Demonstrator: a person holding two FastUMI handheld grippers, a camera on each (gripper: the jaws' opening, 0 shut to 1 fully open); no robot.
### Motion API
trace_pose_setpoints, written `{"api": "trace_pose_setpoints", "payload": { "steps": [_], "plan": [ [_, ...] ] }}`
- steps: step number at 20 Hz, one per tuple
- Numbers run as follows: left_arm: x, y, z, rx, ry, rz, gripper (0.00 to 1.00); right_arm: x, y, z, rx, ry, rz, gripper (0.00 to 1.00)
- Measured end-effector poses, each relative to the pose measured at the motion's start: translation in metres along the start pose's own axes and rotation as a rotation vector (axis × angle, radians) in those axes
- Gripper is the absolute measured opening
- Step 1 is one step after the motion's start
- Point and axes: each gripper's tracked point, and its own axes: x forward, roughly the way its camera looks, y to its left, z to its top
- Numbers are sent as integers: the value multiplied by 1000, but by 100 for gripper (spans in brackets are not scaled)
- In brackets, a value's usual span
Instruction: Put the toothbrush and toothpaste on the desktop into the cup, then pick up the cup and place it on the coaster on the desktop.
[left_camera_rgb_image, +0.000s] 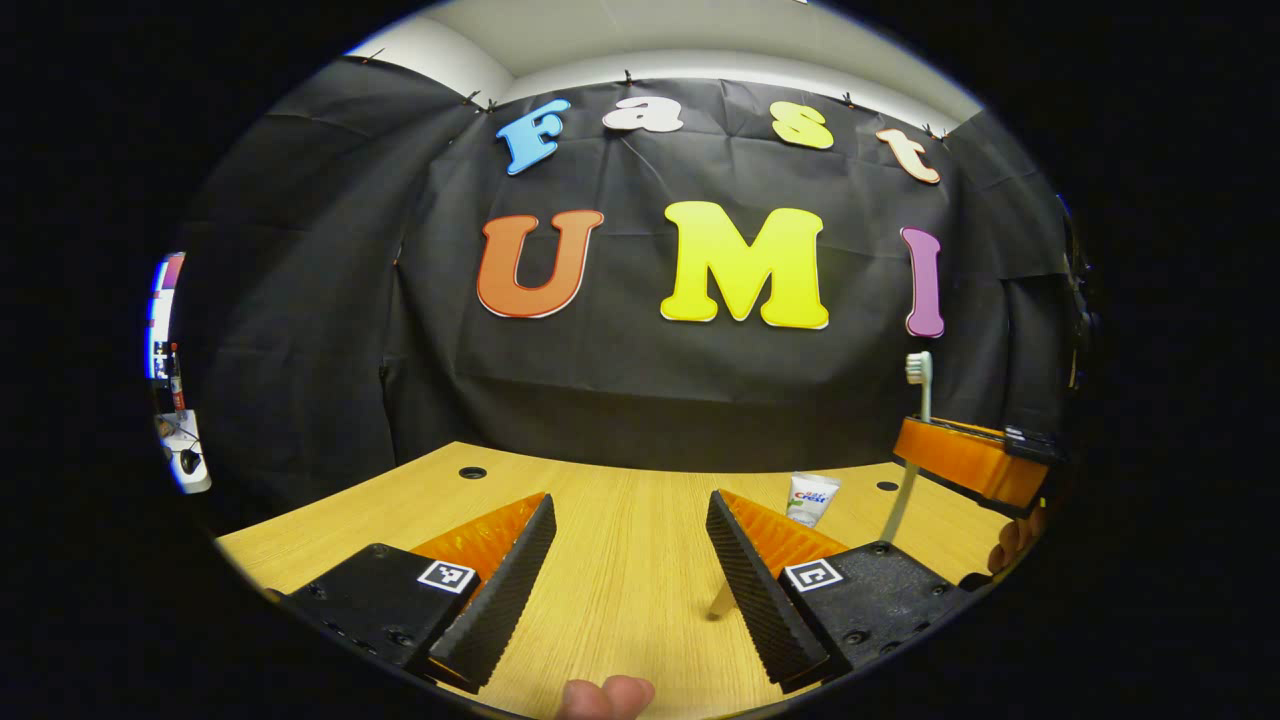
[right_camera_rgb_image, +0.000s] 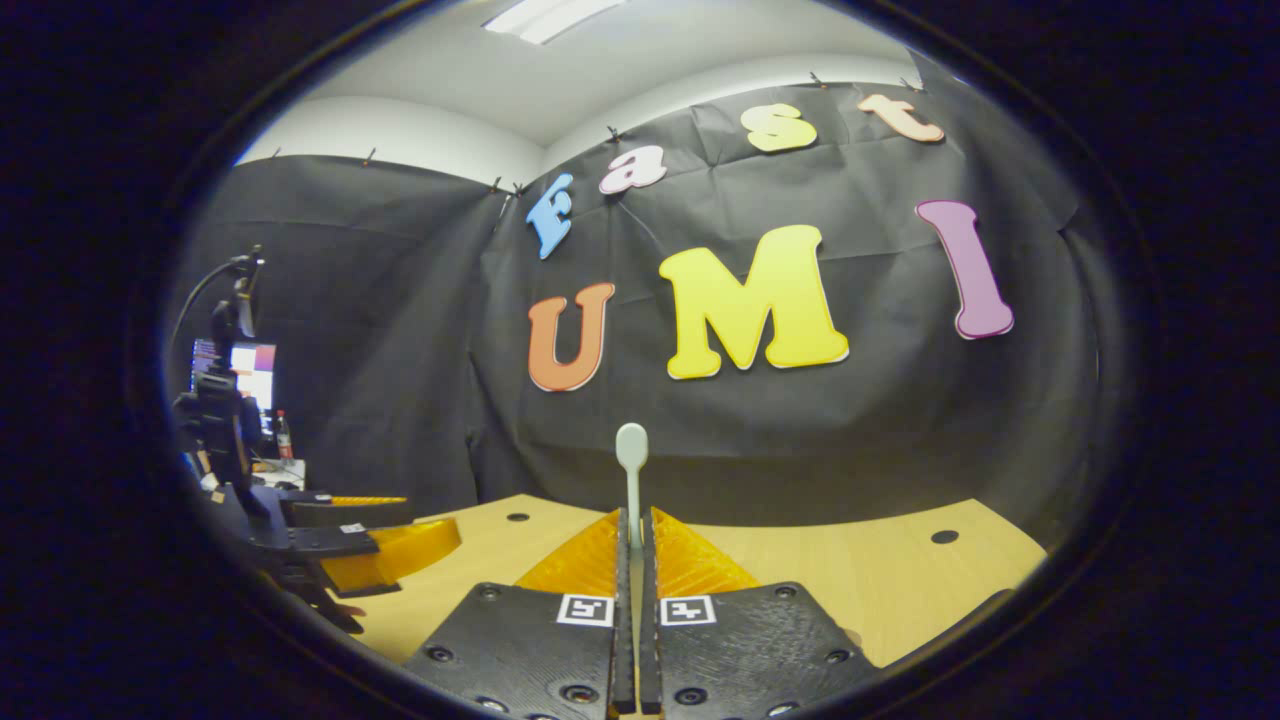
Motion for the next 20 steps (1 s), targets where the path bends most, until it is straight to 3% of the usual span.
{"api": "trace_pose_setpoints", "payload": {
  "steps": [6,14,16,19,20],
  "plan": [
    [-7,31,-10,22,3,34,96,51,8,-18,-14,-27,-1,2],
    [-6,43,-17,11,22,40,96,65,5,-39,-25,8,-30,2],
    [-8,42,-18,11,26,40,96,65,7,-45,-22,36,-20,17],
    [-9,40,-16,13,23,37,96,55,14,-42,-29,36,19,24],
    [-10,37,-14,16,21,33,96,52,14,-37,-33,26,25,50]
  ]
}}
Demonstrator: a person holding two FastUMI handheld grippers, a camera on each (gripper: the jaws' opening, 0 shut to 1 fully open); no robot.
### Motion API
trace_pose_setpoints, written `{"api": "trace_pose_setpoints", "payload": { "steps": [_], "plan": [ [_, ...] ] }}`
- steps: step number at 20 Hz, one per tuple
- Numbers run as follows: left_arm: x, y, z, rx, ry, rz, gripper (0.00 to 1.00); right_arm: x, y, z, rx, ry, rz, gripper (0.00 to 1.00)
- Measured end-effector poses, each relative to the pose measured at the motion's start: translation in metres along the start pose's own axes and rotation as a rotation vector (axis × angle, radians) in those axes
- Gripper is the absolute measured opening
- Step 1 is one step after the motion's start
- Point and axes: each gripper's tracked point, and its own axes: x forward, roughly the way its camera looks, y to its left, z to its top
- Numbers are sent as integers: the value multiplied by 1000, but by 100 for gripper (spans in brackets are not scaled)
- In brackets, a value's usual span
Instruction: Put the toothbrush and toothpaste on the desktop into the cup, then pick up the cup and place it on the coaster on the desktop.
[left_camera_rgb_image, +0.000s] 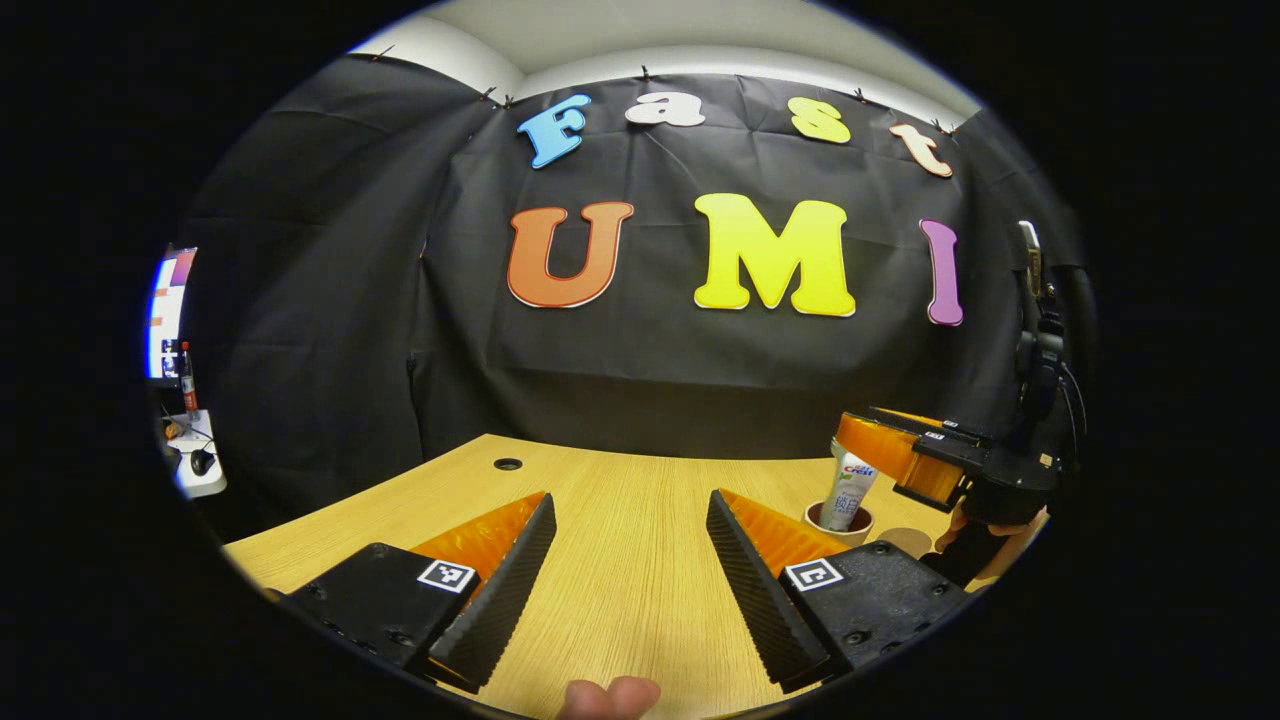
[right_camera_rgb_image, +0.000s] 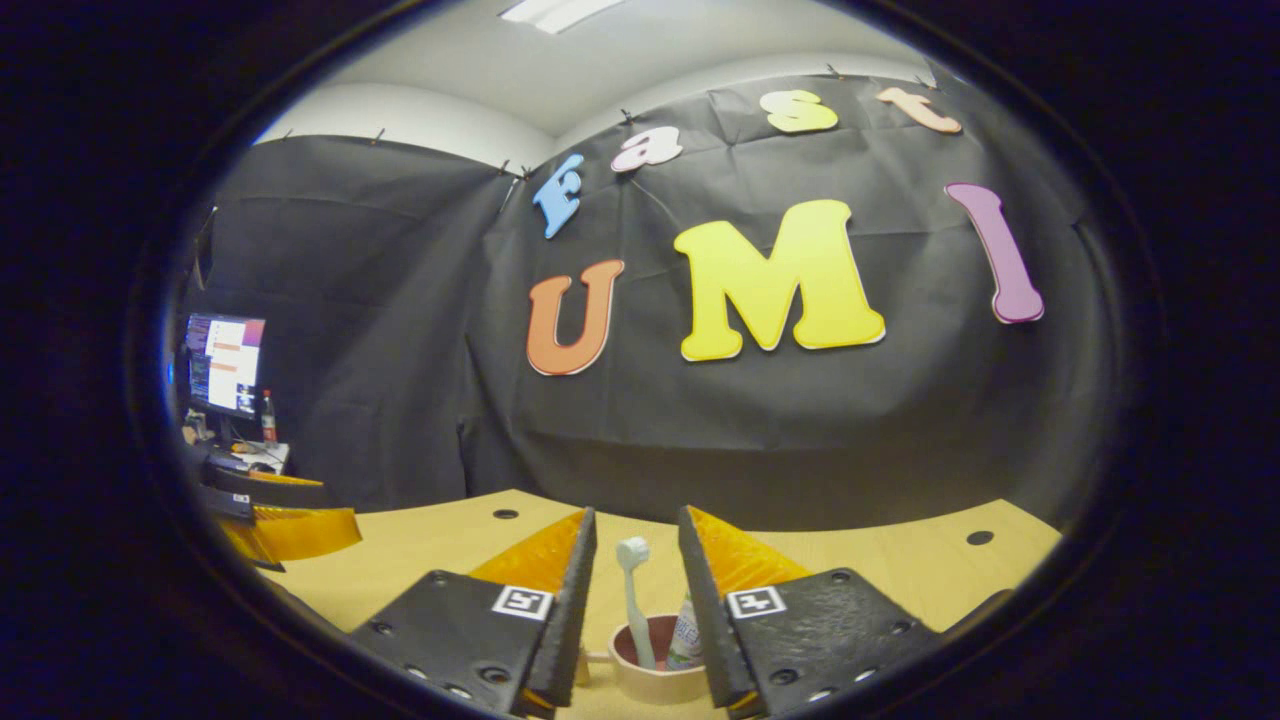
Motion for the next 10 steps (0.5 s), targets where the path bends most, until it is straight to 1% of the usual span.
{"api": "trace_pose_setpoints", "payload": {
  "steps": [2,3,4,6,10],
  "plan": [
    [0,-4,2,7,0,-4,96,-9,-3,11,-10,-27,-4,68],
    [0,-7,3,8,0,-7,96,-13,-4,16,-12,-40,-8,71],
    [1,-10,3,6,-2,-14,96,-17,-7,22,-13,-51,-14,78],
    [0,-17,0,2,12,-35,96,-30,-14,31,-3,-68,-27,83],
    [2,-39,-14,8,69,-105,96,-64,-36,36,8,-58,-52,88]
  ]
}}
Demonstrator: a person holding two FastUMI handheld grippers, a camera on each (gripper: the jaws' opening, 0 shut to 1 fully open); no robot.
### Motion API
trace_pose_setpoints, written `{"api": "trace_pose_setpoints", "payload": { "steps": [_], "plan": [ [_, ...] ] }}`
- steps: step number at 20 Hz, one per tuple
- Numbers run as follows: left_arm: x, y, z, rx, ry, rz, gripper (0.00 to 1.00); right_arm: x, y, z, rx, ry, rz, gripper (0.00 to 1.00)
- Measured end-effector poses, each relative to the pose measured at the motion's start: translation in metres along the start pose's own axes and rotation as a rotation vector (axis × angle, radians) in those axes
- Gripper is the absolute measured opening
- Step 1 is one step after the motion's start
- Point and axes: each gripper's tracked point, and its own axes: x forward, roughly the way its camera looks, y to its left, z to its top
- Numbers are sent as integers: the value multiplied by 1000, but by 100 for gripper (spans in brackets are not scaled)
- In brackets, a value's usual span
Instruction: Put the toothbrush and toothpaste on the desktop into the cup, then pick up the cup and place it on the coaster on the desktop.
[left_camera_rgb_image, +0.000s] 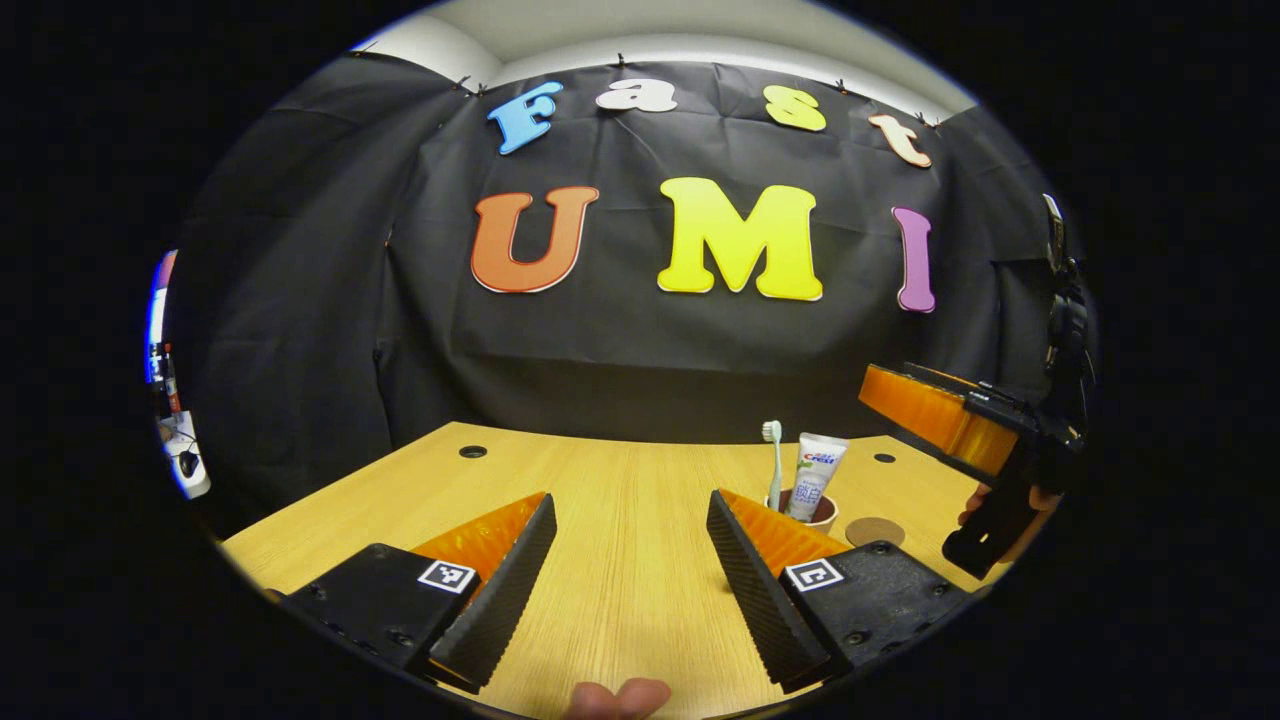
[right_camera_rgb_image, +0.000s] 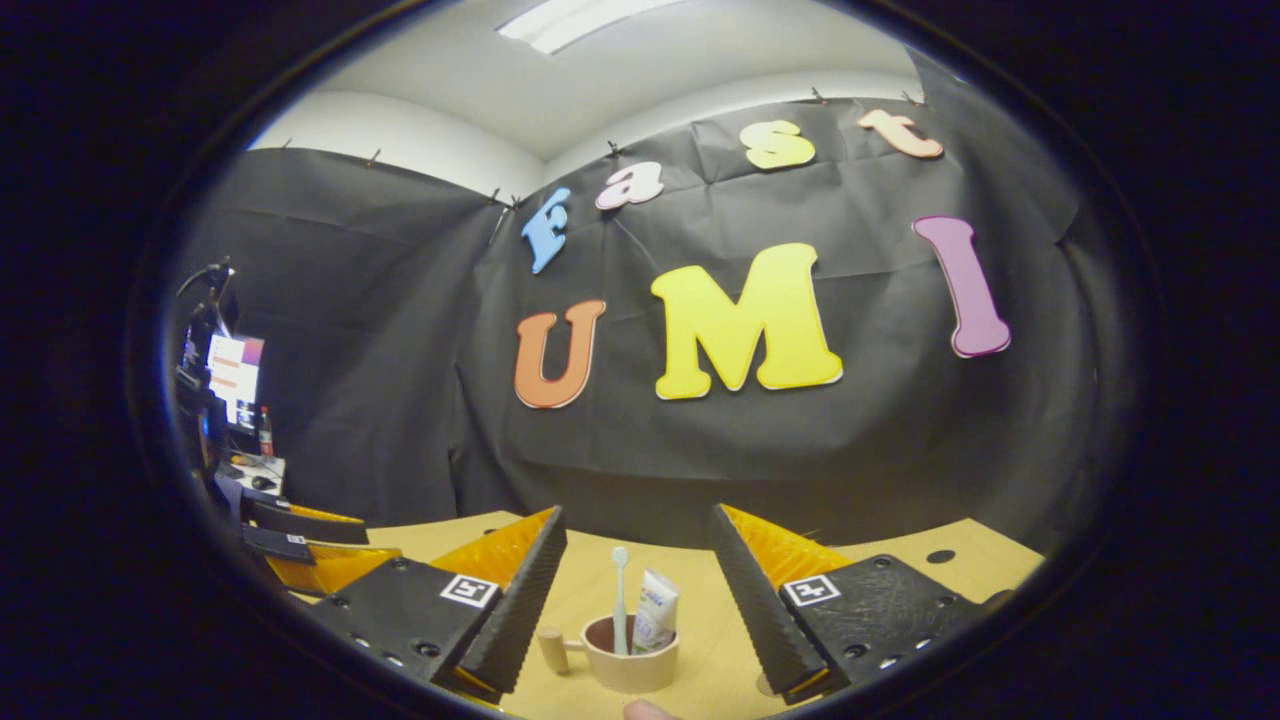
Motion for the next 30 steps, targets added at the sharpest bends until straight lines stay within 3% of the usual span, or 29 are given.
{"api": "trace_pose_setpoints", "payload": {
  "steps": [3,7,12,16,22,26,30],
  "plan": [
    [6,-20,-3,4,23,-81,96,-33,-23,6,2,15,-27,92],
    [13,-58,-15,7,101,-273,96,-79,-56,16,18,42,-78,93],
    [28,-78,-13,238,193,-408,96,-125,-77,17,-5,81,-91,96],
    [39,-94,-30,405,325,-552,97,-152,-82,22,5,85,-97,93],
    [46,-91,-42,669,564,-617,99,-173,-102,25,75,95,-129,95],
    [34,-78,-51,740,737,-632,99,-181,-115,24,82,86,-153,93],
    [26,-75,-51,763,832,-655,99,-187,-131,16,107,89,-171,95]
  ]
}}
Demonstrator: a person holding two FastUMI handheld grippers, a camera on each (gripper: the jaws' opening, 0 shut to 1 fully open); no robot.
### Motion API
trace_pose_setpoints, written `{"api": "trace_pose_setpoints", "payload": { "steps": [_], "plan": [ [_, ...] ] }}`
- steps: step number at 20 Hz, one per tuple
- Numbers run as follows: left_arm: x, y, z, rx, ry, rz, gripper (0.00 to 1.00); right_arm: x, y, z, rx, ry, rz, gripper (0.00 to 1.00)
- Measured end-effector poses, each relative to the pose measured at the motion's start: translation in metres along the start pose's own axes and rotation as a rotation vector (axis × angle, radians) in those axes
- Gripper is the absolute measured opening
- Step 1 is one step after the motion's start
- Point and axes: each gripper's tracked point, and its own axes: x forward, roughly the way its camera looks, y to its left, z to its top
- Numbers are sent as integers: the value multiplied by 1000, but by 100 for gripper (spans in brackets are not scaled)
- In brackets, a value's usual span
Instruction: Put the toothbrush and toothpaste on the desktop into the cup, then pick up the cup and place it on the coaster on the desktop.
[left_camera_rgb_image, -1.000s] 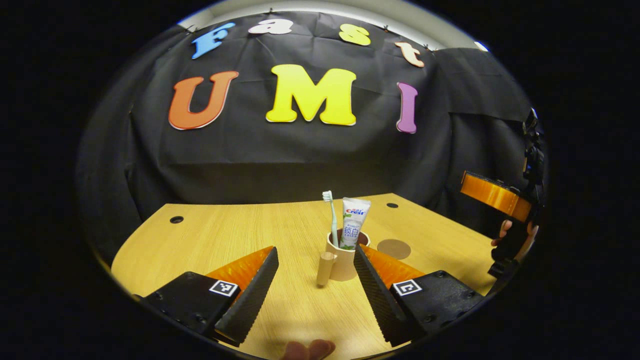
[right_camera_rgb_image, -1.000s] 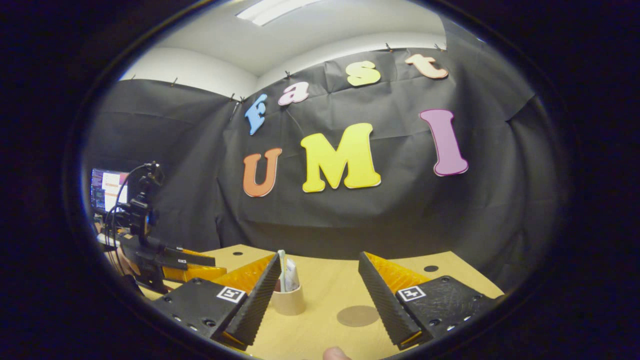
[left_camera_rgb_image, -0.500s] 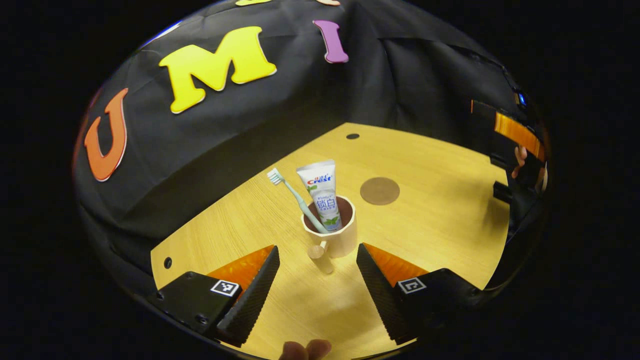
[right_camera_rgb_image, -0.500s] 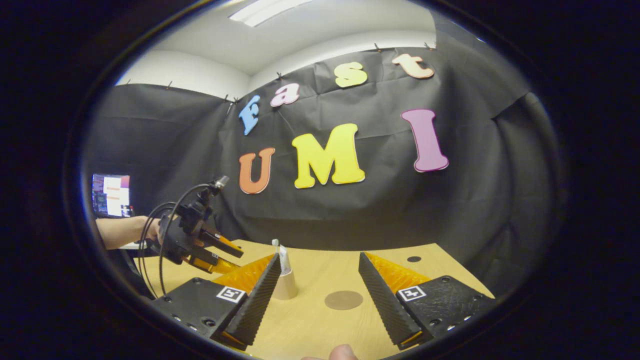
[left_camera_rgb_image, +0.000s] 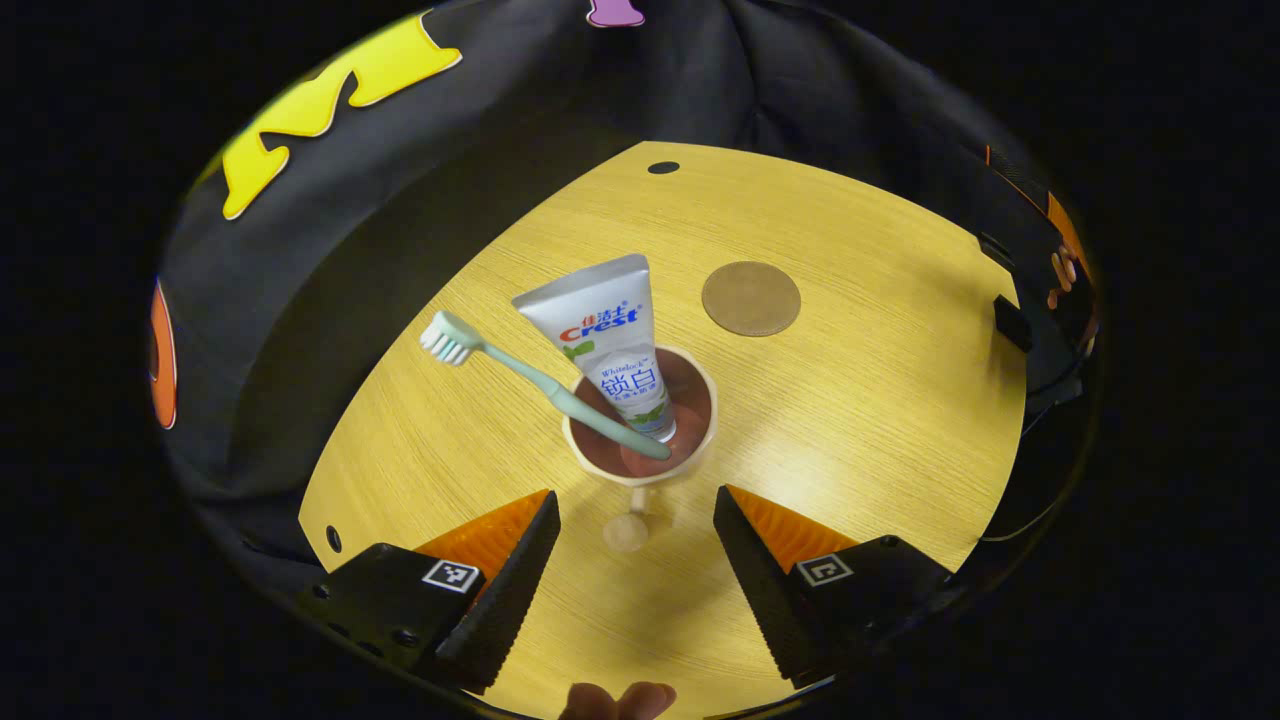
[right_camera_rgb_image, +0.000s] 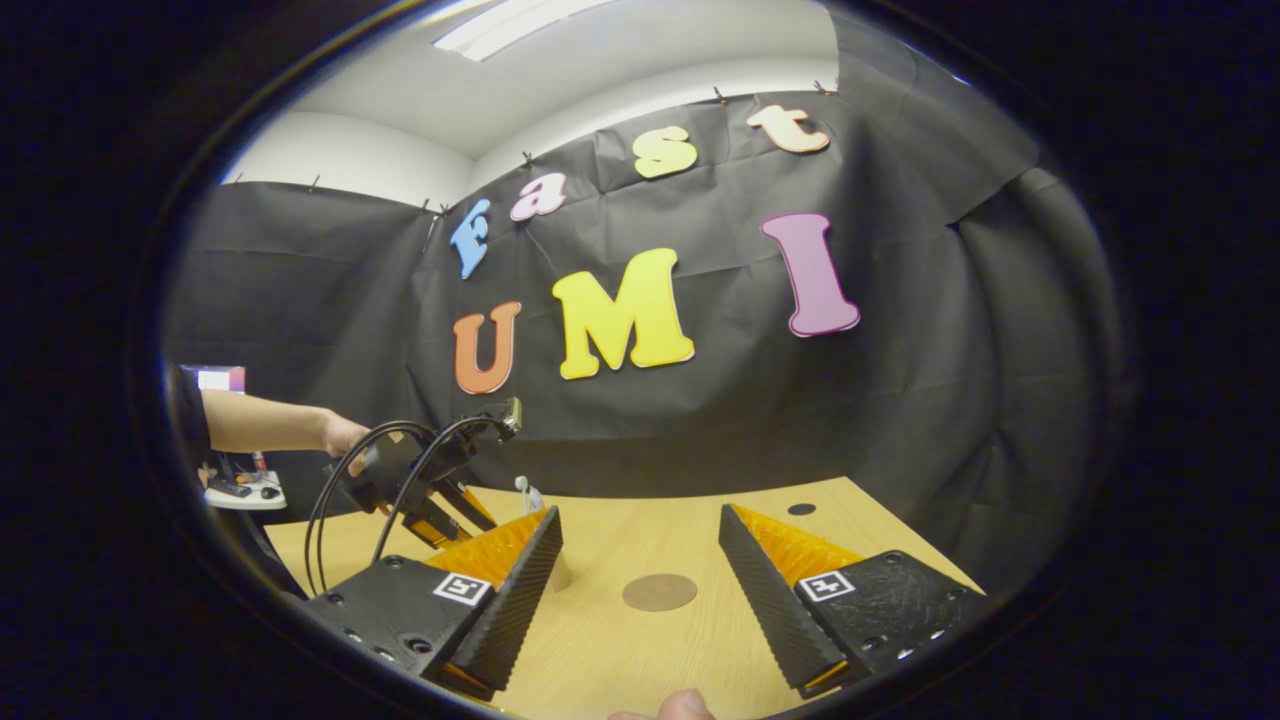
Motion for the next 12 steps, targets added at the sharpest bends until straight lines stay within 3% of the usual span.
{"api": "trace_pose_setpoints", "payload": {
  "steps": [7,12],
  "plan": [
    [-7,0,-19,34,169,-52,95,-3,-44,-22,100,36,-72,93],
    [-15,3,-39,10,240,-85,70,-1,-50,-23,201,36,-73,95]
  ]
}}
